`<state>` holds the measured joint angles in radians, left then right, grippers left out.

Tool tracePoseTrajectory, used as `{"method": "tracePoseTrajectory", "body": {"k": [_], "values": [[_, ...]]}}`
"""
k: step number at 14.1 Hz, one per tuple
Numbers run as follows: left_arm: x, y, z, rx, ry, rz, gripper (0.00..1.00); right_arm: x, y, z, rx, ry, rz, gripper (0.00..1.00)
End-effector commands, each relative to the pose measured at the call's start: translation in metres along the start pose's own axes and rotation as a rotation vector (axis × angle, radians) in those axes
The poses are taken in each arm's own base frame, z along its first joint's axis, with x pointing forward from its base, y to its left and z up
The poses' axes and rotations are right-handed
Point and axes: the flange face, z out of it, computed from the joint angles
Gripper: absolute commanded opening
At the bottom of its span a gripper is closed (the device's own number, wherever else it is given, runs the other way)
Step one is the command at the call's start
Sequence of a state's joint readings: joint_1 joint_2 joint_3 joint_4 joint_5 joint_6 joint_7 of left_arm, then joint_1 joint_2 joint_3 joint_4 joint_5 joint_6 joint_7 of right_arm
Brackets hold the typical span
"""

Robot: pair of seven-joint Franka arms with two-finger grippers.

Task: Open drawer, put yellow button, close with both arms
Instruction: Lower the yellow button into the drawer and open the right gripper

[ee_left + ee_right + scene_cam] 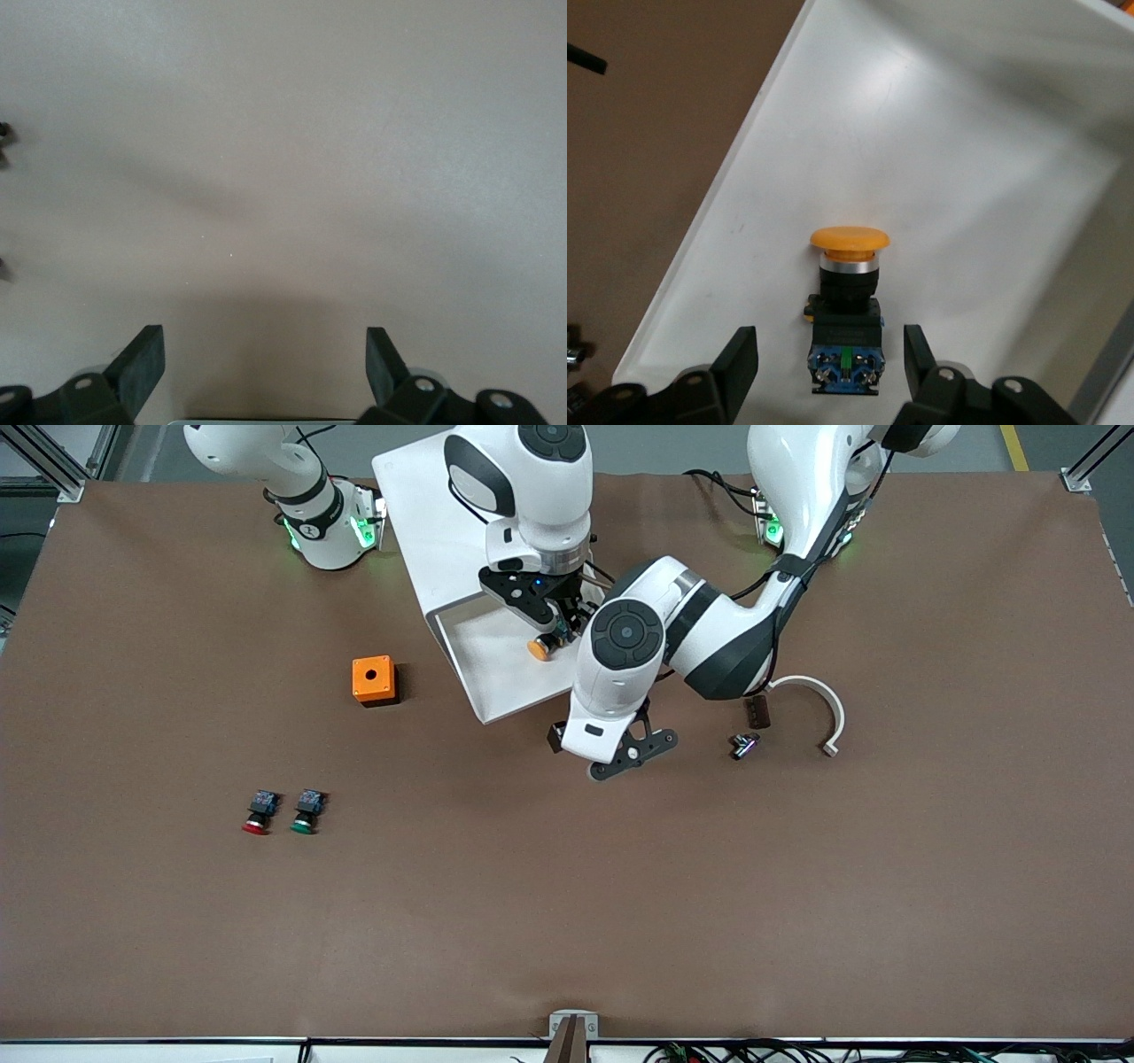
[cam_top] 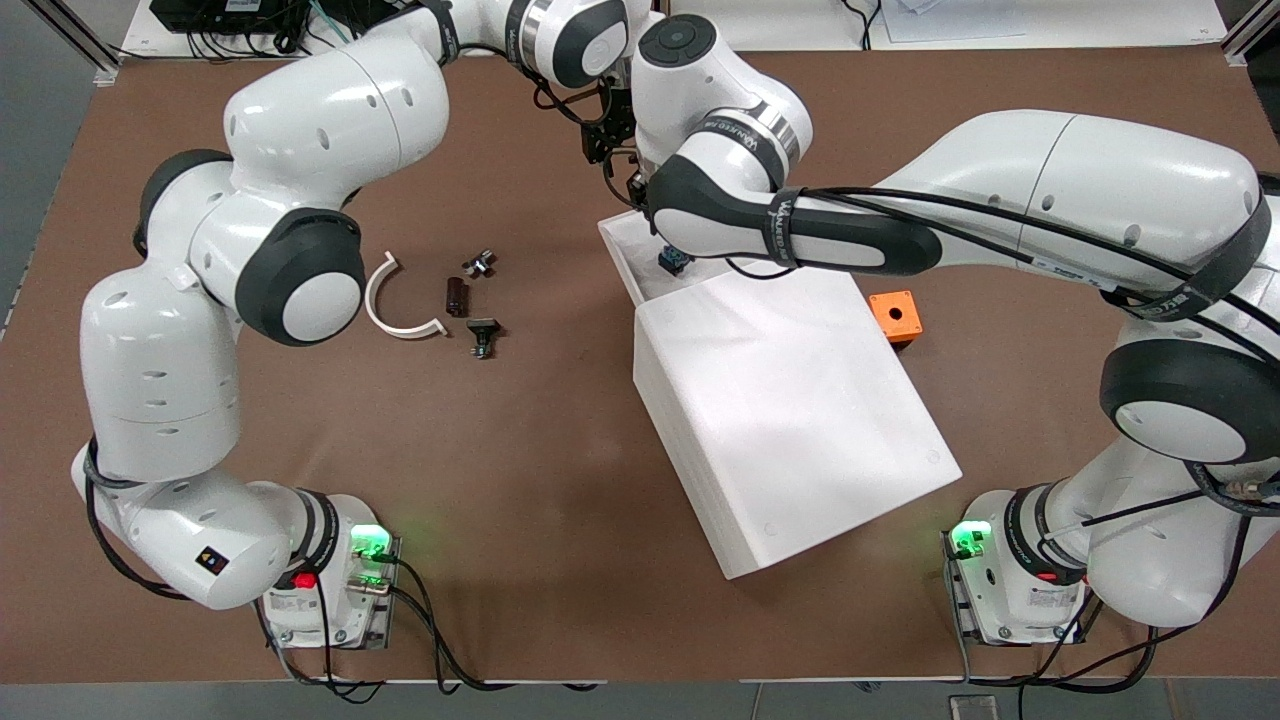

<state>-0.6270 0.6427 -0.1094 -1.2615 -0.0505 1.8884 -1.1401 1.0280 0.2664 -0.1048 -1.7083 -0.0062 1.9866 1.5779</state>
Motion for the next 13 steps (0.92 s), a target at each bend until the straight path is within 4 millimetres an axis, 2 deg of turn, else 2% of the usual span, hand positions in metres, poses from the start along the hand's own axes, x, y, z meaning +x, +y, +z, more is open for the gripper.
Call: {"method": "tracePoseTrajectory", "body": {"k": [1, 2, 4, 7, 10, 13], "values": [[-0.013, 0.000, -0.002, 0.002, 0.013, 0.025, 1.00, 0.015, -0.002, -0.016, 0.005, -0.007, -0.157, 1.00], [-0.016, 0.002, -0.002, 0.001, 0.009, 0.030, 1.00, 0.019, -0.001, -0.025, -0.003, -0.007, -0.232, 1.00], [-0.023, 0.002, 0.005, 0.011, -0.003, 0.039, 1.00, 0.049, 0.002, -0.045, -0.043, -0.015, -0.314, 1.00], [-0.040, 0.005, 0.011, 0.018, -0.026, 0.062, 1.00, 0.081, 0.020, -0.074, -0.091, -0.034, -0.553, 1.00], [-0.052, 0.009, 0.012, 0.014, -0.043, 0.077, 1.00, 0.144, 0.048, -0.105, -0.079, -0.047, -0.697, 1.00], [-0.061, 0.011, 0.013, 0.018, -0.058, 0.081, 1.00, 0.229, 0.086, -0.123, -0.067, -0.059, -0.755, 1.00]]}}
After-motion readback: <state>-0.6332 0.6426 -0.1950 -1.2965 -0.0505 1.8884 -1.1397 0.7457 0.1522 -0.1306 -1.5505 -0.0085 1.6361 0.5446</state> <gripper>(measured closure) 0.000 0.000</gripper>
